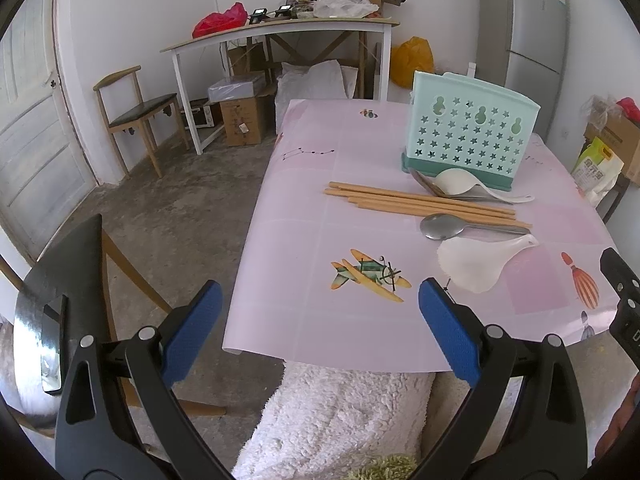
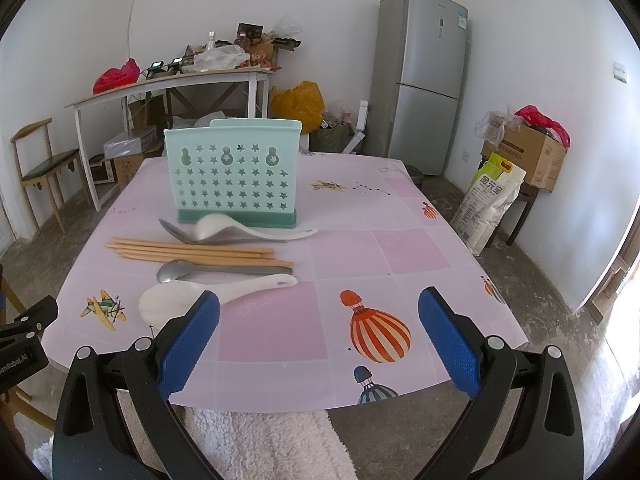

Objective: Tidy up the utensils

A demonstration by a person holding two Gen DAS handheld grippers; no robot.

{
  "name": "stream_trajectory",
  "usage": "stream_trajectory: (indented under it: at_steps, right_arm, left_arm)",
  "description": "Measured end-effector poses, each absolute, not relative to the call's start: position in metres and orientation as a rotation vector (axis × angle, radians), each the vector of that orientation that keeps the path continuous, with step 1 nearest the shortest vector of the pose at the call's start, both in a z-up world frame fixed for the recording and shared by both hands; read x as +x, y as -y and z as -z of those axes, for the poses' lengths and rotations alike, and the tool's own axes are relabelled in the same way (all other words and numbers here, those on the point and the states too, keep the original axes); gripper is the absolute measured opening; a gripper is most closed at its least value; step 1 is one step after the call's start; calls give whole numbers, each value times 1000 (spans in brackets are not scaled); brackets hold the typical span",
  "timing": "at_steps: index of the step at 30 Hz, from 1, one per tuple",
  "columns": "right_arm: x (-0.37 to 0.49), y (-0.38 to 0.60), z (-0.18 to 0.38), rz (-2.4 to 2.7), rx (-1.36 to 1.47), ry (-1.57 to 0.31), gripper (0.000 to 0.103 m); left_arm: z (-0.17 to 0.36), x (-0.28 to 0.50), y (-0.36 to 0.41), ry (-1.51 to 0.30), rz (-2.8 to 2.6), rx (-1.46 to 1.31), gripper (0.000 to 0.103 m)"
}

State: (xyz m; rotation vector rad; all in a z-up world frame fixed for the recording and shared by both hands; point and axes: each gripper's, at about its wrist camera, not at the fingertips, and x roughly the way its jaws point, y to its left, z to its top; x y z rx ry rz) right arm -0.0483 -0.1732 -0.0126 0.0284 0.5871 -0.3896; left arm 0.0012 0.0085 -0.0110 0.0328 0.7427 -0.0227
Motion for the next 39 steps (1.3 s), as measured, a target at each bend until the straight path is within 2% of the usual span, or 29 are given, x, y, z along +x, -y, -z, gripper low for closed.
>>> stream_trajectory:
  at_steps: [39]
  right_arm:
    - [-46, 177, 19, 388, 30, -594, 97]
  left_arm:
    - [20, 13, -7, -794, -29, 66, 95]
